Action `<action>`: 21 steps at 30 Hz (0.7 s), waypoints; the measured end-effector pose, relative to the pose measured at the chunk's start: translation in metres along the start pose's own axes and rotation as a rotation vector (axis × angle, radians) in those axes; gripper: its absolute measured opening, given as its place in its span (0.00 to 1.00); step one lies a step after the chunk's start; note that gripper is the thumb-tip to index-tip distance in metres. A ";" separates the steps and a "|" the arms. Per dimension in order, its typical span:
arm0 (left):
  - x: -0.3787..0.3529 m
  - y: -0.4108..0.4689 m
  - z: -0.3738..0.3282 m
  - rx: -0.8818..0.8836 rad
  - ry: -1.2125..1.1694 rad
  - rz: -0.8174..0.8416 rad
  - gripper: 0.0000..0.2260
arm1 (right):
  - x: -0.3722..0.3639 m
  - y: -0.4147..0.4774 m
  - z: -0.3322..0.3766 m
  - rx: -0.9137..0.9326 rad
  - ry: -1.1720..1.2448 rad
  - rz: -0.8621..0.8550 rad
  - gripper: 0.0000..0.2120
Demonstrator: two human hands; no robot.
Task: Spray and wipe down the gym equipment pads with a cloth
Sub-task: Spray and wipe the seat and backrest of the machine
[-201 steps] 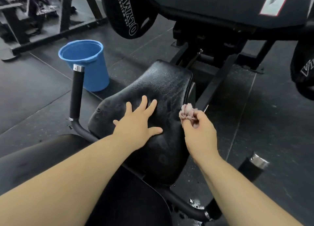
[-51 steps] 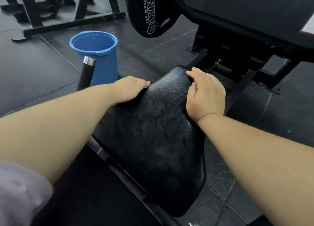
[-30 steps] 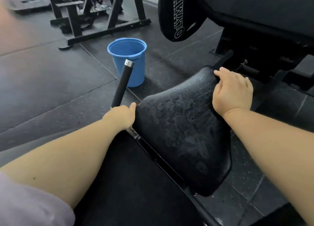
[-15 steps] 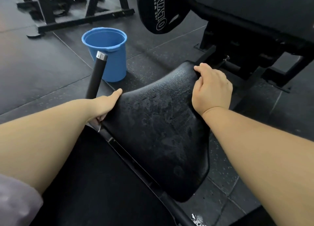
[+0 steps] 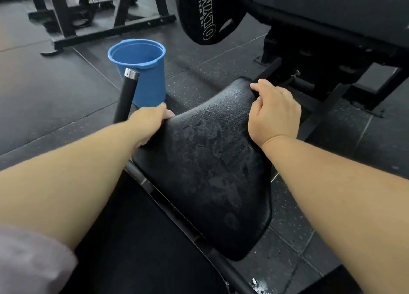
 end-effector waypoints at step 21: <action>-0.043 0.030 -0.070 -0.022 0.233 0.348 0.38 | -0.002 0.001 -0.001 -0.002 0.031 -0.007 0.18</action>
Point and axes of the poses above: each hand's wrist, its own y-axis towards the middle knuckle, its own x-axis out of the back of the hand, z = x × y, the point moved 2 cm from there along y, towards the middle knuckle, and after that the axes turned 1 degree about -y, right-handed, at the moved point
